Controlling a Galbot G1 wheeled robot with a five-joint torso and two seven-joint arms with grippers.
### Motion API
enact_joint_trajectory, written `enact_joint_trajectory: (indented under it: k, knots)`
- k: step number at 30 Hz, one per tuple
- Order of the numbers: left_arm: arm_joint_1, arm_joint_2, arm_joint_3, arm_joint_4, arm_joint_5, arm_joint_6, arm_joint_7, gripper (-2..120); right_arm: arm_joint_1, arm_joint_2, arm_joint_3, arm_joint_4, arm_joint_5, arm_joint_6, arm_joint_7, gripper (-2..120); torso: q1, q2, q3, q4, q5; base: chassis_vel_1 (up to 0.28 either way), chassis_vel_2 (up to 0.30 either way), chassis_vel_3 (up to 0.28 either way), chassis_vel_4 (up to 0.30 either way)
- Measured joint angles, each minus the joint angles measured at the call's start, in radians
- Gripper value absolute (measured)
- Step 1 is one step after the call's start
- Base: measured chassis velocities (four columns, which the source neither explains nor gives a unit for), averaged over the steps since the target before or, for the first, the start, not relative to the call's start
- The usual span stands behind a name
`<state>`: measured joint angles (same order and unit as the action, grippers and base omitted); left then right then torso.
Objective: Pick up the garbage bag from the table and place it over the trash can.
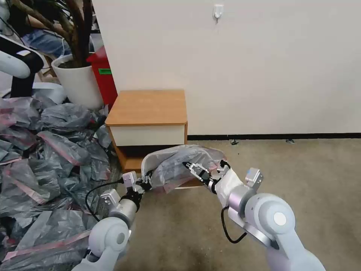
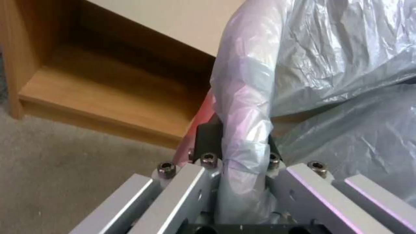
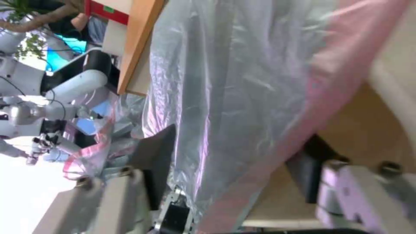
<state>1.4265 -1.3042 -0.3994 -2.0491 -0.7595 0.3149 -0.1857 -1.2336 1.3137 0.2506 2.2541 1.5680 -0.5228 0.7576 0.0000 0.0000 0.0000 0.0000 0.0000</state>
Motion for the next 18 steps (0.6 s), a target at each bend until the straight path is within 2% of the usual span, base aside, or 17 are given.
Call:
enact_joint_trajectory:
  k: [1,4,5,13,14,16,18]
  knots:
    - [0.0,0.0,0.0,0.0,0.0,0.0,0.0,3,0.0,0.0,0.0,0.0,0.0,0.0,0.0,58,0.0,0.0,0.0,0.0,0.0,0.0,0.0,0.0,0.0]
    - [0.008,-0.001,-0.001,-0.004,0.0,0.0,0.0,3,-0.012,0.002,-0.002,0.003,-0.021,0.01,-0.027,43,0.0,0.0,0.0,0.0,0.0,0.0,0.0,0.0,0.0]
    - [0.008,-0.001,-0.001,-0.004,0.0,0.0,0.0,3,-0.012,0.002,-0.002,0.003,-0.021,0.01,-0.027,43,0.0,0.0,0.0,0.0,0.0,0.0,0.0,0.0,0.0]
    - [0.021,-0.006,-0.003,-0.015,0.001,0.0,-0.002,3,-0.039,0.008,-0.014,0.006,-0.071,0.036,-0.092,10,0.0,0.0,0.0,0.0,0.0,0.0,0.0,0.0,0.0]
    - [0.021,-0.006,-0.003,-0.015,0.001,0.0,-0.002,3,-0.039,0.008,-0.014,0.006,-0.071,0.036,-0.092,10,0.0,0.0,0.0,0.0,0.0,0.0,0.0,0.0,0.0]
    - [0.025,-0.009,-0.003,-0.018,0.0,0.0,-0.002,3,-0.045,0.008,-0.022,0.006,-0.097,0.05,-0.117,0,0.0,0.0,0.0,0.0,0.0,0.0,0.0,0.0,0.0]
    - [0.027,-0.01,-0.004,-0.019,0.0,0.0,-0.002,3,-0.048,0.008,-0.026,0.006,-0.11,0.057,-0.13,0,0.0,0.0,0.0,0.0,0.0,0.0,0.0,0.0,0.0]
